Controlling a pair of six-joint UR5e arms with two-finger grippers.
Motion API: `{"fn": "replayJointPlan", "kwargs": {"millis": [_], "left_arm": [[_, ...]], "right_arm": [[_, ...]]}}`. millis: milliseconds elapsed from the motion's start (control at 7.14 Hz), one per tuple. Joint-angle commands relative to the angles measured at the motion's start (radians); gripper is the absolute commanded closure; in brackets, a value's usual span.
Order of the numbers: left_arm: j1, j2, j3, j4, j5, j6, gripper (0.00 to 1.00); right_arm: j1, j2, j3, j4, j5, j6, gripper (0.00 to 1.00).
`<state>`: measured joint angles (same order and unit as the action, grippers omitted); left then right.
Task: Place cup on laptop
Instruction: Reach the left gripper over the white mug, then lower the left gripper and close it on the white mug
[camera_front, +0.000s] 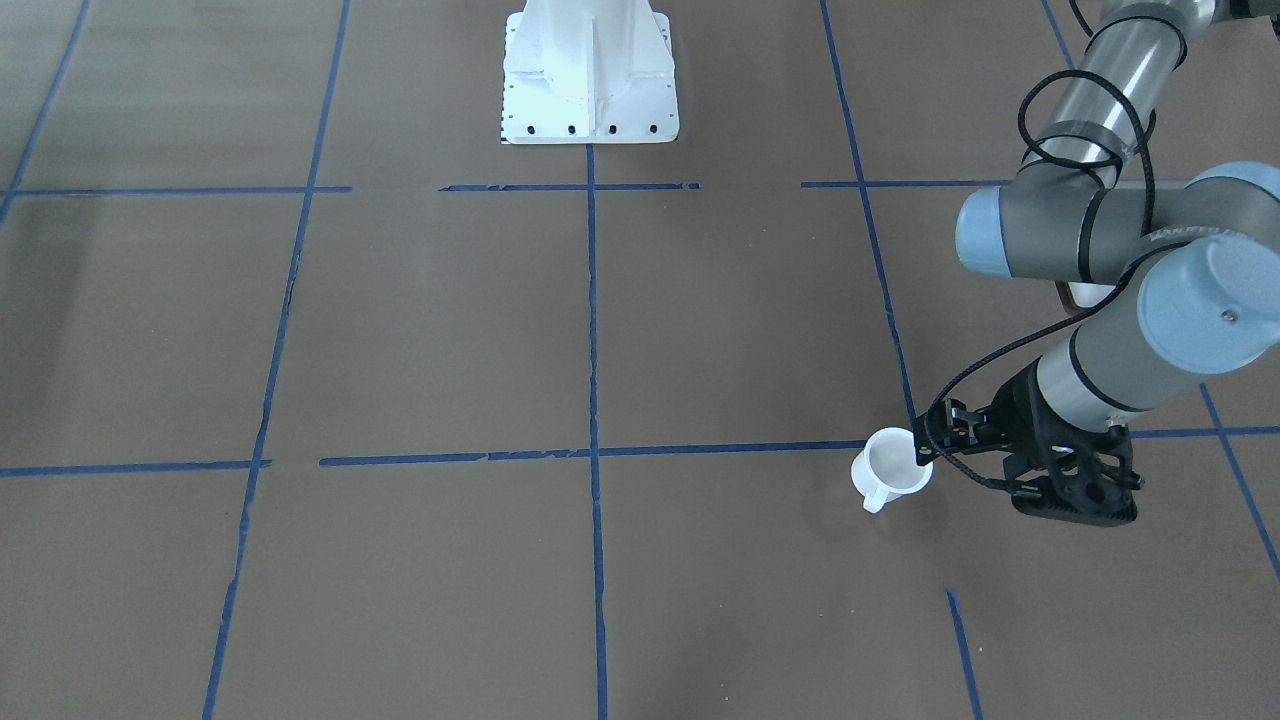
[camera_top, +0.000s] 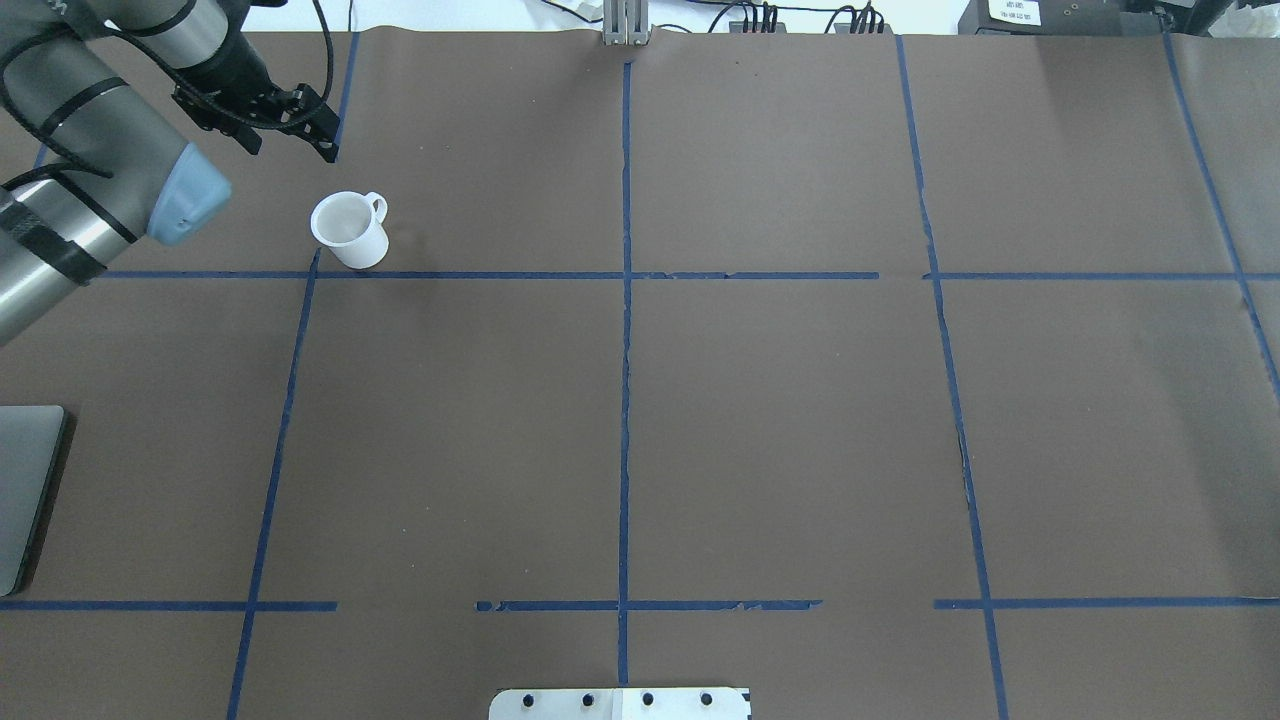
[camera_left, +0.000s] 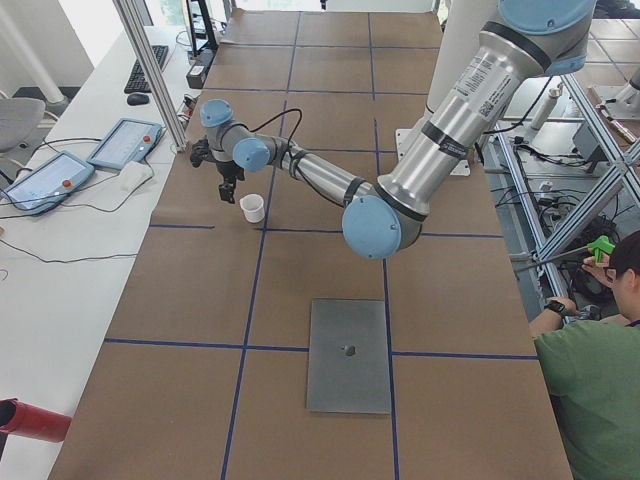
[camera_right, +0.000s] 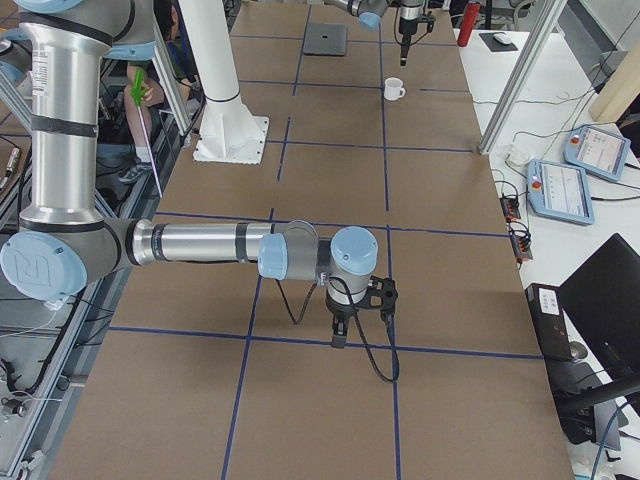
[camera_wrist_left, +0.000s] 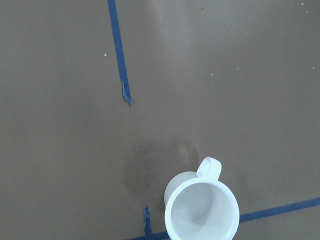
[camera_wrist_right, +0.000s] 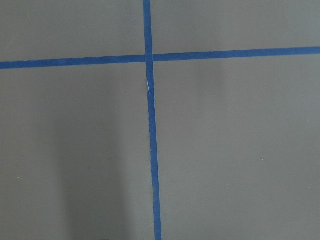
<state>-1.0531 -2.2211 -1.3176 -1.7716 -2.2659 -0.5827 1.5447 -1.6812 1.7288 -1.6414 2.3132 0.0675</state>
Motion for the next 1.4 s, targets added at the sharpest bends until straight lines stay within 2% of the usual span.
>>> {"fn": "replayJointPlan", "kwargs": {"millis": [0, 420, 700, 840, 980, 1260], "left_arm": [[0.036, -0.045, 0.118, -0.087, 0.006, -0.002, 0.00], [0.070, -0.090, 0.227, -0.161, 0.028, -0.026, 0.00], [0.099, -0.108, 0.253, -0.180, 0.058, -0.035, 0.00], [0.113, -0.106, 0.261, -0.189, 0.072, -0.040, 0.03], [0.122, -0.103, 0.262, -0.195, 0.072, -0.042, 0.14], [0.127, -0.103, 0.284, -0.218, 0.100, -0.043, 0.21]], "right_arm": [[0.000, 0.000, 0.000, 0.000, 0.000, 0.000, 0.00], [0.000, 0.000, 0.000, 0.000, 0.000, 0.000, 0.00], [0.000, 0.000, 0.000, 0.000, 0.000, 0.000, 0.00], [0.000, 0.000, 0.000, 0.000, 0.000, 0.000, 0.00], [0.000, 0.000, 0.000, 0.000, 0.000, 0.000, 0.00], [0.000, 0.000, 0.000, 0.000, 0.000, 0.000, 0.00]]}}
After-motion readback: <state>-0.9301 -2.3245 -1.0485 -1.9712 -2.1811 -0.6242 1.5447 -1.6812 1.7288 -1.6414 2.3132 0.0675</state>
